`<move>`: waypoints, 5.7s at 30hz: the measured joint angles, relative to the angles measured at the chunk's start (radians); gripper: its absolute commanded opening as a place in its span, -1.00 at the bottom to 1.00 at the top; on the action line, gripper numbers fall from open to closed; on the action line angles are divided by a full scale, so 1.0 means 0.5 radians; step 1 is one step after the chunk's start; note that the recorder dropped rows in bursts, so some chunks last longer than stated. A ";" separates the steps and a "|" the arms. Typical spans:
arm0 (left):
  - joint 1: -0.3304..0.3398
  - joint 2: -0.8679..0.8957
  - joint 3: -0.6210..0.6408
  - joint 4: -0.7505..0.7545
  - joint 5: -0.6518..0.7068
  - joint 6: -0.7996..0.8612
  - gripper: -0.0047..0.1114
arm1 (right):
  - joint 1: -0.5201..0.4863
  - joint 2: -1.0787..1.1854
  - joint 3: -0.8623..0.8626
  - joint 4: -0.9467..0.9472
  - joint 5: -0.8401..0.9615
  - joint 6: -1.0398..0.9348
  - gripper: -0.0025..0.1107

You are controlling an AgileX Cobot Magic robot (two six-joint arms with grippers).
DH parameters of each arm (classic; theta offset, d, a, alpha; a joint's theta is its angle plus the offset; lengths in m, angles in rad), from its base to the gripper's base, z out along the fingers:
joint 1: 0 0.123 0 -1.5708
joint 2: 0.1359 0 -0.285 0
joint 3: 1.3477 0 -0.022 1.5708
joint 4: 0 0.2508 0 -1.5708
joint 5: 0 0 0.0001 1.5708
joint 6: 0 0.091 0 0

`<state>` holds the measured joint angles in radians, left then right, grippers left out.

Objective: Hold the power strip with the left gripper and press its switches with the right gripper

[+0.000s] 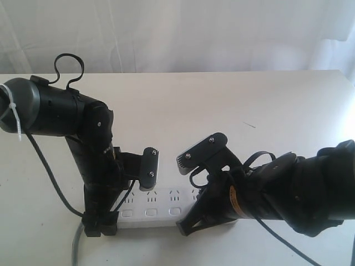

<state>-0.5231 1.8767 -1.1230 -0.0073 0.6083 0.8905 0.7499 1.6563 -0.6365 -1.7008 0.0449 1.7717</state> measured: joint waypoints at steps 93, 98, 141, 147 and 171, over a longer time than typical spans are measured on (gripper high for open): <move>0.000 0.003 -0.004 0.000 0.015 0.008 -0.92 | 0.000 -0.328 0.267 0.012 0.183 0.133 -0.96; 0.000 0.003 -0.004 0.000 0.015 0.008 -0.92 | 0.000 -0.323 0.267 0.012 0.186 0.157 -0.96; 0.000 0.003 -0.004 -0.004 0.015 0.008 -0.92 | 0.000 -0.160 0.223 -0.012 0.253 0.202 -0.96; 0.000 0.003 -0.004 -0.004 0.015 0.008 -0.92 | 0.000 -0.136 0.220 -0.012 0.249 0.209 -0.96; 0.000 0.003 -0.004 -0.004 0.015 0.008 -0.92 | 0.000 -0.011 0.155 -0.078 0.267 0.232 -0.96</move>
<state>-0.5231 1.8782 -1.1251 -0.0092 0.6156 0.8948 0.7499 1.6508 -0.5589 -1.7397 0.1782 1.8878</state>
